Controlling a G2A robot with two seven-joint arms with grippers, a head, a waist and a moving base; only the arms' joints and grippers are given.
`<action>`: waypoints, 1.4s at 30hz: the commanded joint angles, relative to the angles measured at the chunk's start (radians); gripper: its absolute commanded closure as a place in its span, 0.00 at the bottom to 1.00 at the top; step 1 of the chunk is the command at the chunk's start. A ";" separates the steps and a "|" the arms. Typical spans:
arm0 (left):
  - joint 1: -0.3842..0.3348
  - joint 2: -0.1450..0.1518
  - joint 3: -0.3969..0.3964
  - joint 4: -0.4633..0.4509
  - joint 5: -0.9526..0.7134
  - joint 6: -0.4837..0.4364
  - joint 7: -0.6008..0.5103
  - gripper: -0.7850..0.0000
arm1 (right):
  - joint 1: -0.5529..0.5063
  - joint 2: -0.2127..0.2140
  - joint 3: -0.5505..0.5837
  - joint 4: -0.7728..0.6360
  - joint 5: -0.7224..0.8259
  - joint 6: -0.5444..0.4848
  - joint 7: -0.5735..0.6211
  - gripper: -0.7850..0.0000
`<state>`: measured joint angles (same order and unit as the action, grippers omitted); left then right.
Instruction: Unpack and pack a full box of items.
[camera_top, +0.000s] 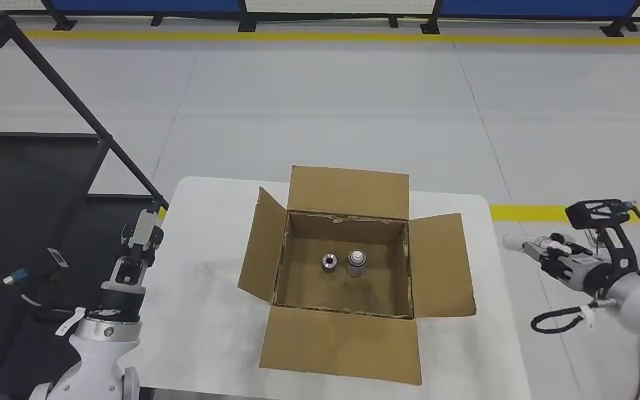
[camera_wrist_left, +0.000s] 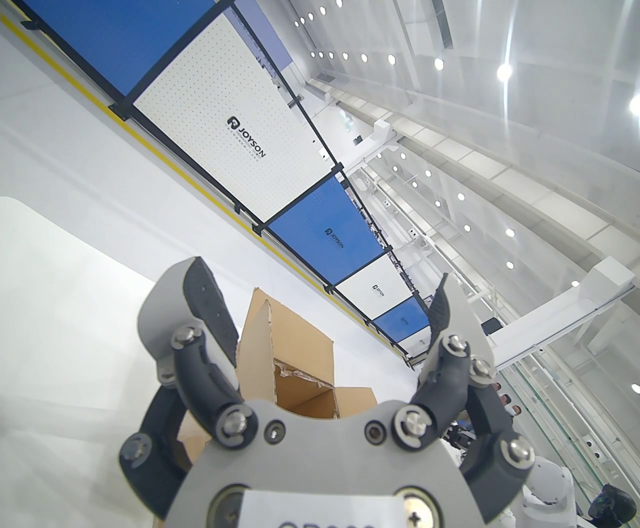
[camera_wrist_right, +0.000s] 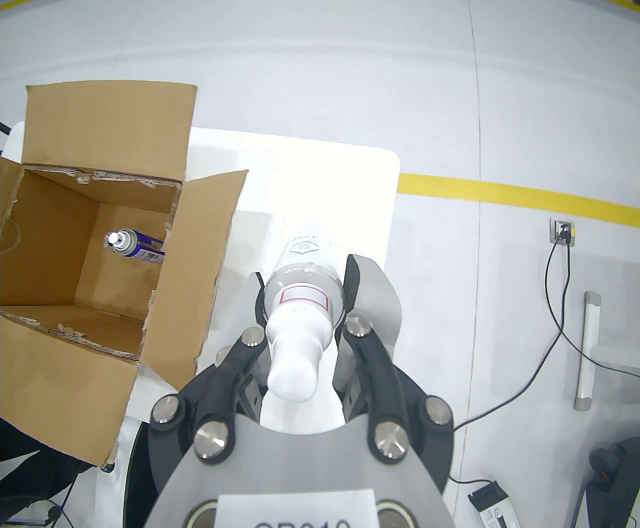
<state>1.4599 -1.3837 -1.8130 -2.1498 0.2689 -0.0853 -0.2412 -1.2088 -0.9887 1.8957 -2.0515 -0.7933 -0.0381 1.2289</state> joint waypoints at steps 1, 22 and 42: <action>0.000 0.000 0.000 0.000 0.000 0.000 0.000 0.00 | 0.013 0.004 -0.012 0.045 -0.010 -0.014 0.018 1.00; 0.000 0.000 0.000 0.000 0.000 0.000 0.000 0.00 | 0.227 0.016 -0.350 0.525 -0.088 -0.144 0.068 1.00; 0.000 0.000 0.000 0.000 0.000 0.000 0.000 0.00 | 0.263 0.021 -0.420 0.607 -0.058 -0.154 0.044 0.52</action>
<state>1.4599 -1.3837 -1.8130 -2.1498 0.2689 -0.0853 -0.2412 -0.9468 -0.9685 1.4769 -1.4459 -0.8516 -0.1928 1.2727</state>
